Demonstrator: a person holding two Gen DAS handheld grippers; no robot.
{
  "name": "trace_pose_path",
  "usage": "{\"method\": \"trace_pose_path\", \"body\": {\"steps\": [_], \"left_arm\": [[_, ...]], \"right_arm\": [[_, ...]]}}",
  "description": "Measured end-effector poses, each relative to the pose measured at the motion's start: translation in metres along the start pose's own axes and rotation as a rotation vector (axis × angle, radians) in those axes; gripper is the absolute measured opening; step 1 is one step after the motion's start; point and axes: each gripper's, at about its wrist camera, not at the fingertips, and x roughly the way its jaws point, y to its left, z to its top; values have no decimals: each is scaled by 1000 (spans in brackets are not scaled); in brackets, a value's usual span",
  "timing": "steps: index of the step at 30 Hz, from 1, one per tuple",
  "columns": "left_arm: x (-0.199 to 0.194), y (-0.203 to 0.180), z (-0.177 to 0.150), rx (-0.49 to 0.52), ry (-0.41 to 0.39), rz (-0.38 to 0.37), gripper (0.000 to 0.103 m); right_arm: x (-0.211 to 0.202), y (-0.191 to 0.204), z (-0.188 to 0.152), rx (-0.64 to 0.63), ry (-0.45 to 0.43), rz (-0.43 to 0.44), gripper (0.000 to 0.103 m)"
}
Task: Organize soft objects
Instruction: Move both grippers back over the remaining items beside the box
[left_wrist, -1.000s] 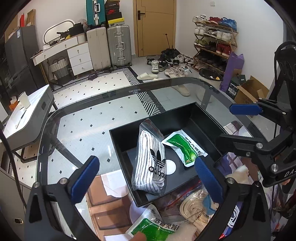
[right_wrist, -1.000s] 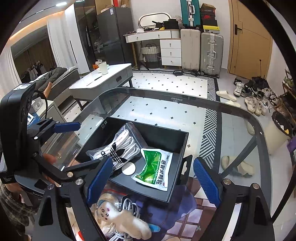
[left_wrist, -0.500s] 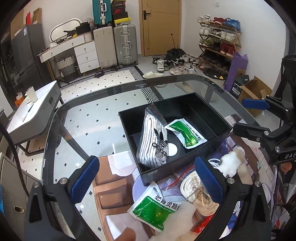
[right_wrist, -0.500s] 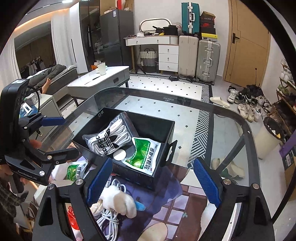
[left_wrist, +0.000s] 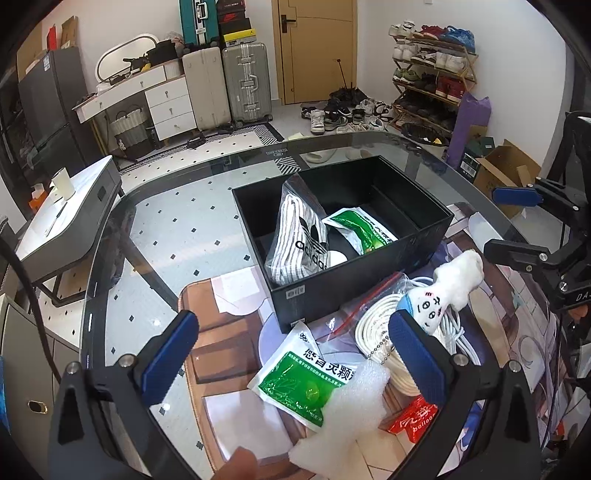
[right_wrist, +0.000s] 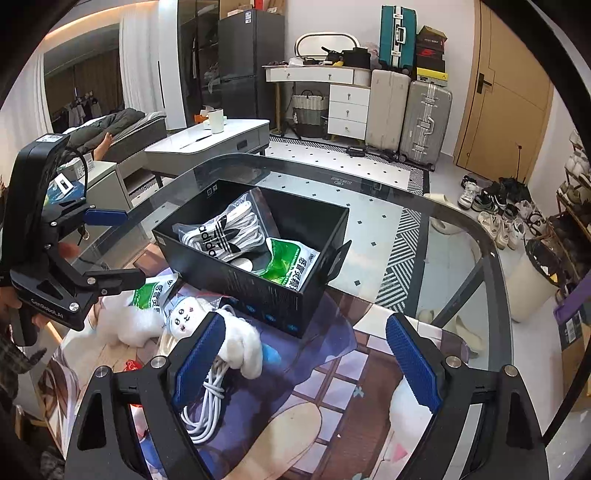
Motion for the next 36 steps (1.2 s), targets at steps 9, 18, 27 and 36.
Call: {"method": "trace_pose_path", "body": {"steps": [9,18,27,36], "left_arm": [[2,-2,-17,5,33,-12,103],[-4,-8,-27,20,33,-45,103],[-6,-12,-35,36,31,-81,103],[-4,-13,-39,53,35,-117,103]], "right_arm": [[-1,9,-7,-70,17,52,90],[4,25,-6,-139,33,90,90],[14,37,-2,-174,56,110,90],[23,52,0,-234,81,123,90]]}}
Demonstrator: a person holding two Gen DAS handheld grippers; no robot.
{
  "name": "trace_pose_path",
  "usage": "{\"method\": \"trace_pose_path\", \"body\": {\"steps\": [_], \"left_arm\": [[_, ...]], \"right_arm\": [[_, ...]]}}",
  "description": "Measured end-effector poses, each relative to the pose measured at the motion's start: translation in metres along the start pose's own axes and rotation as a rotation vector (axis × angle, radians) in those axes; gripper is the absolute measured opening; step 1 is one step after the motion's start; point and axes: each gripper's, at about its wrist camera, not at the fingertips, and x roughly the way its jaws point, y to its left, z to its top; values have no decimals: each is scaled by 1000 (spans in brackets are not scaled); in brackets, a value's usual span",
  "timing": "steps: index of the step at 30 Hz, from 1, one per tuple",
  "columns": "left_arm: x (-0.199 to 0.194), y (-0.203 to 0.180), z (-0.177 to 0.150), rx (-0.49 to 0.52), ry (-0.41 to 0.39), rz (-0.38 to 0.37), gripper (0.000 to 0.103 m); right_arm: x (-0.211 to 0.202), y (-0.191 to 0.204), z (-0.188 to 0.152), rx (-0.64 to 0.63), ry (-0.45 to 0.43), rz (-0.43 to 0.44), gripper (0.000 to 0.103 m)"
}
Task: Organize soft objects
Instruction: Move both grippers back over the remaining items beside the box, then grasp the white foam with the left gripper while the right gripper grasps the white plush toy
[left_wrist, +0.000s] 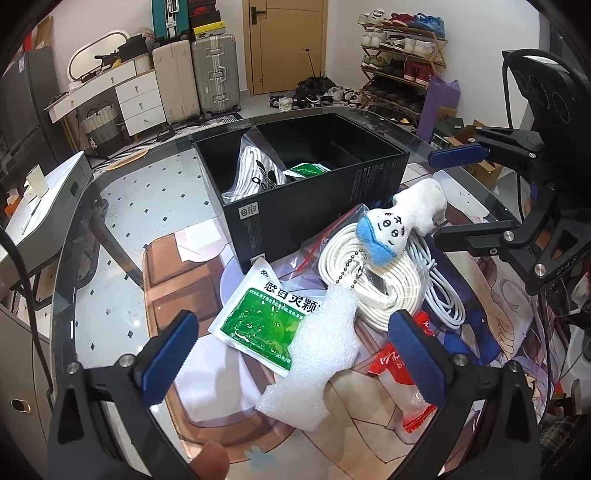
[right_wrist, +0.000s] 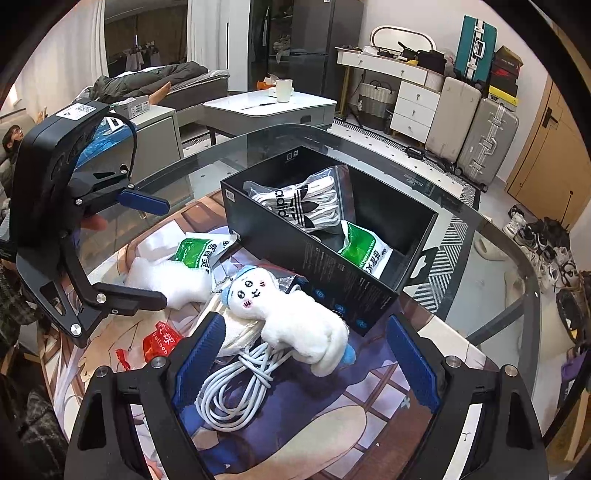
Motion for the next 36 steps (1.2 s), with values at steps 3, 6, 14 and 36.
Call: {"method": "trace_pose_path", "body": {"steps": [3,6,14,36], "left_arm": [[-1,0,-2,3,-6,-25,103],[-1,-1,-5,16,-7,-49,103],[3,-2,-11,41,5,-69,101],[18,4,-26,52,29,-58,86]], "right_arm": [[4,2,2,-12,7,3,90],[7,4,4,-23,15,4,90],[17,10,10,-95,47,-2,90],[36,13,17,-151,130,29,74]]}}
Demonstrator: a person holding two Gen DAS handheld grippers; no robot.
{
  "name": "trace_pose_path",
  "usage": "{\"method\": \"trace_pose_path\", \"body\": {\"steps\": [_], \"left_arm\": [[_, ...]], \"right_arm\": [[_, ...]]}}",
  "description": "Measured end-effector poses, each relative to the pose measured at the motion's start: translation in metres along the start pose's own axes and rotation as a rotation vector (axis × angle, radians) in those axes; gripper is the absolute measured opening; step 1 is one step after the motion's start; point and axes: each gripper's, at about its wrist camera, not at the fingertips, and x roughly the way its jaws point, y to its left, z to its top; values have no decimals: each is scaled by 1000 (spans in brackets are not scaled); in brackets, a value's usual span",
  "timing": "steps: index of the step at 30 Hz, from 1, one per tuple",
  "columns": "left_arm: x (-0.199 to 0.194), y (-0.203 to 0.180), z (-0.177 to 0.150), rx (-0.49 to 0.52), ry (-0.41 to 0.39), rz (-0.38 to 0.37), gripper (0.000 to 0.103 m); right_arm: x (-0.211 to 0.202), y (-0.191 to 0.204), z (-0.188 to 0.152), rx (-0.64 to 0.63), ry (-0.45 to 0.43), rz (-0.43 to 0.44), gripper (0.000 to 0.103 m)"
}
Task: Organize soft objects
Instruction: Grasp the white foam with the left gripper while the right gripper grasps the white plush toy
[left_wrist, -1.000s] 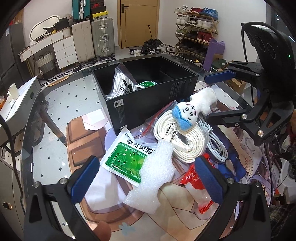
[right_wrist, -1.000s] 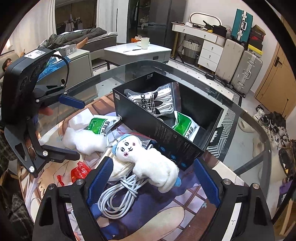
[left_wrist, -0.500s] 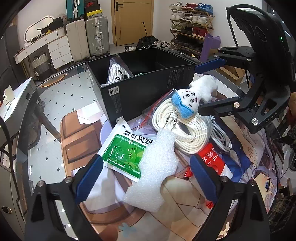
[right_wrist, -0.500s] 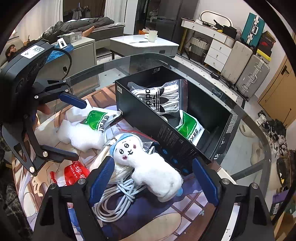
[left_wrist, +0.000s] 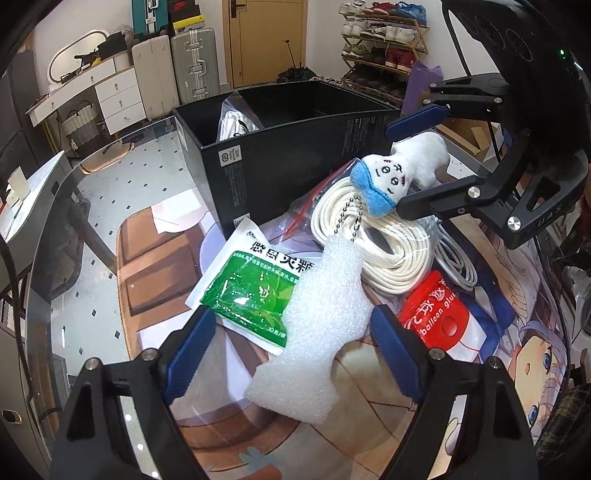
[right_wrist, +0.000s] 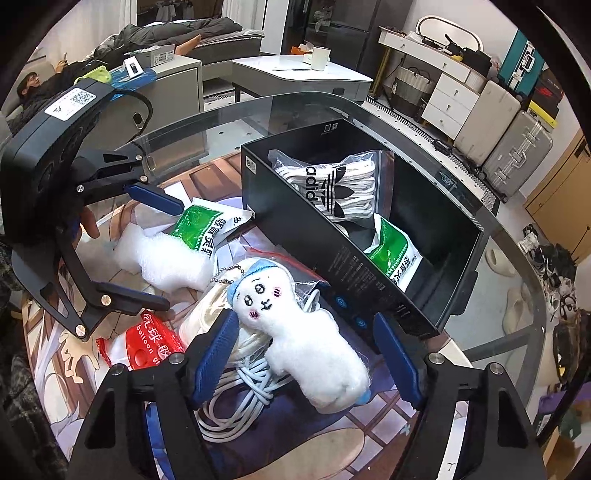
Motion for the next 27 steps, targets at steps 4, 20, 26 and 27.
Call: {"method": "trace_pose_path", "body": {"steps": [4,20,26,27], "left_arm": [[3,0,-1,10,-2,0,86],[8,-9,-2,51,28,-24,103],[7,-11,0,56,26,-16,103],[7,-11,0,56,26,-16,103]], "right_arm": [[1,2,1,-4,7,9,71],[-1,3,-3,11,12,32,50],[-1,-1,-4,49,14,43,46],[0,-1,-4,54,13,45,44]]}}
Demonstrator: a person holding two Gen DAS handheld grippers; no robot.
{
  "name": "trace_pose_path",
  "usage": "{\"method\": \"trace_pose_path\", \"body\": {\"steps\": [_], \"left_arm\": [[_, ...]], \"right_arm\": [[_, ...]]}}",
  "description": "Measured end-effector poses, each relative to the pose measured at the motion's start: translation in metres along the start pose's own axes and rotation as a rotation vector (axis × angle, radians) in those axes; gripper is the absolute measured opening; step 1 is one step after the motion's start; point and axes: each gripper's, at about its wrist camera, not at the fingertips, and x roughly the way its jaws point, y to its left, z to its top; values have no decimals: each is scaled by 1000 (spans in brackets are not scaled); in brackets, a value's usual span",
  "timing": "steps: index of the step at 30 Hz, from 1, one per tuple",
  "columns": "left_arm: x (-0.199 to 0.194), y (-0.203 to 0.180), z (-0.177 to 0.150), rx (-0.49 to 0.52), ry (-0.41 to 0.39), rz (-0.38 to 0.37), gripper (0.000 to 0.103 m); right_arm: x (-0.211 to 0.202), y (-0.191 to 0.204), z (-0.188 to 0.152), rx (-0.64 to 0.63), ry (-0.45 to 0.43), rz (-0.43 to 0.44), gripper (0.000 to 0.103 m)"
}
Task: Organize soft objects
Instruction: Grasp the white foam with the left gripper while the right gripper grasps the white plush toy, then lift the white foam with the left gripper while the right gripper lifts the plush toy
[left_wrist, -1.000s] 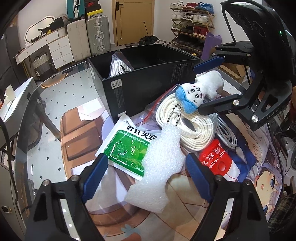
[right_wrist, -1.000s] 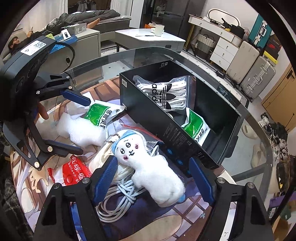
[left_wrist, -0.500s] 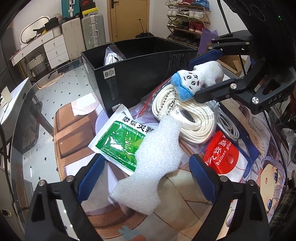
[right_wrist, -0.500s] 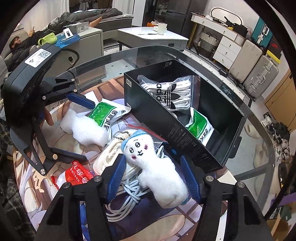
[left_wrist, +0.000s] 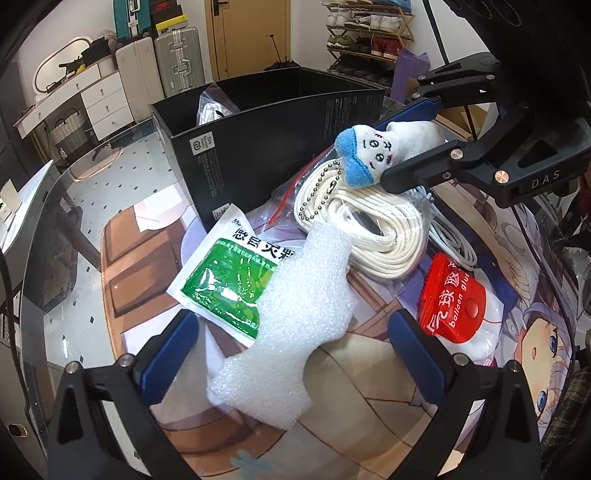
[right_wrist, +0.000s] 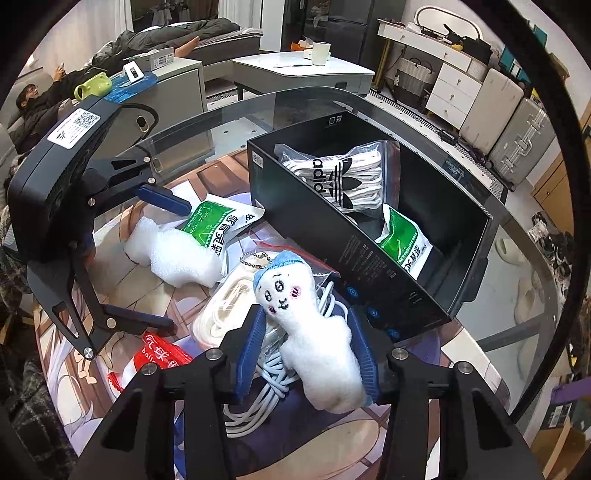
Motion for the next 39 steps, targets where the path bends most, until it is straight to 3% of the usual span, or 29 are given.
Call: {"method": "trace_pose_path", "body": {"steps": [6,15,24,29,39], "left_arm": [[-2,-3,-1,-5,-4,9,102],[-9,-8,-4,-8,-29,21,84],[-15,-14,-6,-9,-47,26,59],[-16,-11,-6,-31,-57,31,37],[-15,-8,-7,-43,-54,56,36]], "right_arm": [[-3,-6,-5,29,-13,15,36],[-8,-13,-13,91,-37,31,32],[-12,-19,-18,140,-45,20,32],[-18,-20,-19,155,-64,19,32],[-25,-23,-23,188,-80,24,32]]}}
